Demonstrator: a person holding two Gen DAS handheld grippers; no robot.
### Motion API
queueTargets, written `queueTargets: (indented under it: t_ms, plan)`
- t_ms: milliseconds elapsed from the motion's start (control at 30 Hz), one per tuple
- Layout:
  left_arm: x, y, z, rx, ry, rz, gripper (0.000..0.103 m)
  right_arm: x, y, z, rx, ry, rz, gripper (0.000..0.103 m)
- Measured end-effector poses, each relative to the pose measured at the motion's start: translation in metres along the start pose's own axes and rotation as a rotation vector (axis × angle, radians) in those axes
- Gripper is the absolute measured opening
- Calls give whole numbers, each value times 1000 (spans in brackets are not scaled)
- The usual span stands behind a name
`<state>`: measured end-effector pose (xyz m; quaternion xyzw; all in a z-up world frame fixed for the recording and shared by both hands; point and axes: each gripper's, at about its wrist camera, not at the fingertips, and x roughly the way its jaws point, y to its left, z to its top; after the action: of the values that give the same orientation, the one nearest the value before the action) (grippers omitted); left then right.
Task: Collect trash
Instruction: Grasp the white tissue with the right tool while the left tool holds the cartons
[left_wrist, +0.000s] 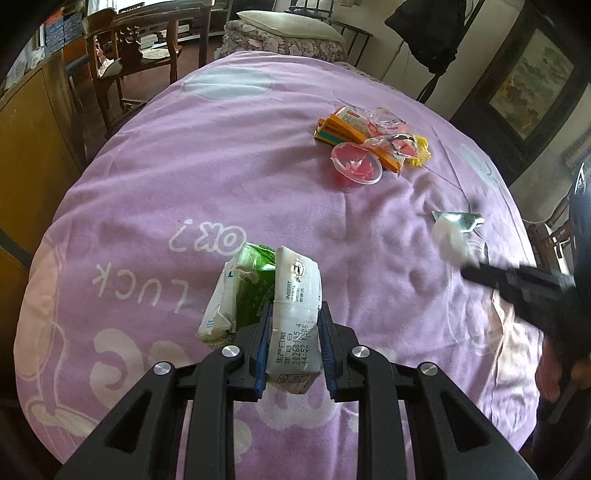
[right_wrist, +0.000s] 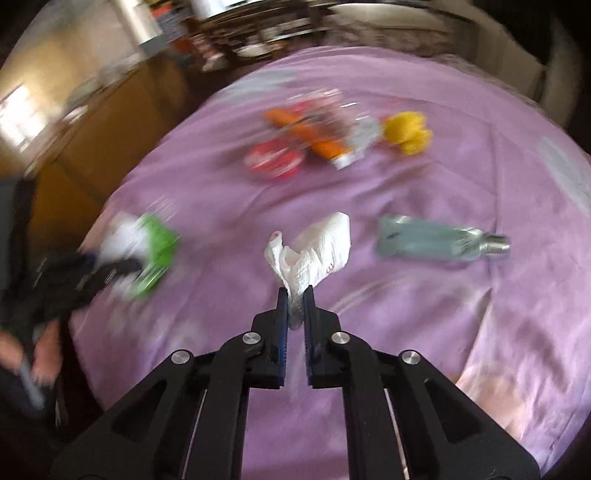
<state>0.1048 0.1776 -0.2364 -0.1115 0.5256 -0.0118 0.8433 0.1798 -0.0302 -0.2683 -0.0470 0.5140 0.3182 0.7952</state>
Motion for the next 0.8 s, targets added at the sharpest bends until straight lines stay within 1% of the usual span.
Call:
queueTargets:
  t_ms: [33, 67, 100, 133, 167, 200, 267, 300, 367, 467, 567, 600, 633, 667, 700, 733, 767, 800]
  plan:
    - [-1, -1, -1, 0, 0, 0, 24, -1, 3, -5, -18, 13, 16, 14]
    - [0, -1, -1, 0, 1, -1, 24, 0, 8, -11, -48, 44, 12, 18]
    - [-1, -1, -2, 3, 2, -3, 24, 0, 11, -12, -59, 52, -6, 31]
    - [-2, -2, -2, 5, 2, -2, 24, -1, 12, -13, -63, 43, -26, 38]
    - [-3, -3, -3, 7, 2, -1, 24, -3, 13, -15, -57, 33, -28, 49]
    - [-4, -3, -3, 6, 2, -1, 24, -3, 13, -14, -38, 22, -17, 55]
    - [-6, -3, -4, 7, -1, -2, 24, -3, 5, -8, 10, 12, 24, 57]
    - [-7, -3, -4, 8, -2, -1, 24, -2, 1, -6, 30, 7, 42, 61]
    - [-8, -3, -5, 8, -2, -1, 24, 3, -4, -2, 61, 9, 37, 63]
    - [-9, -1, -6, 6, -4, 1, 24, 17, -6, 1, 78, 34, -28, 63]
    - [-9, 2, -7, -9, -1, -1, 24, 31, 5, -2, 40, 72, -103, 61]
    - [-10, 2, -8, -11, 1, -1, 24, 36, 8, -3, 27, 83, -132, 54]
    - [-11, 2, -9, -10, 1, -1, 24, 39, 11, -4, 15, 94, -148, 51]
    - [-13, 2, -11, -10, 0, -1, 24, 42, 16, -5, 0, 104, -157, 43]
    - [-15, 2, -11, -10, -1, -2, 24, 44, 20, -6, -10, 112, -165, 31]
    - [-17, 1, -12, -10, -3, -2, 24, 45, 23, -7, -17, 120, -170, 22]
    - [-20, 1, -14, -11, -7, -2, 24, 43, 26, -7, -18, 119, -175, 20]
    - [-23, 0, -16, -12, -10, -2, 24, 39, 29, -7, -18, 103, -183, 19]
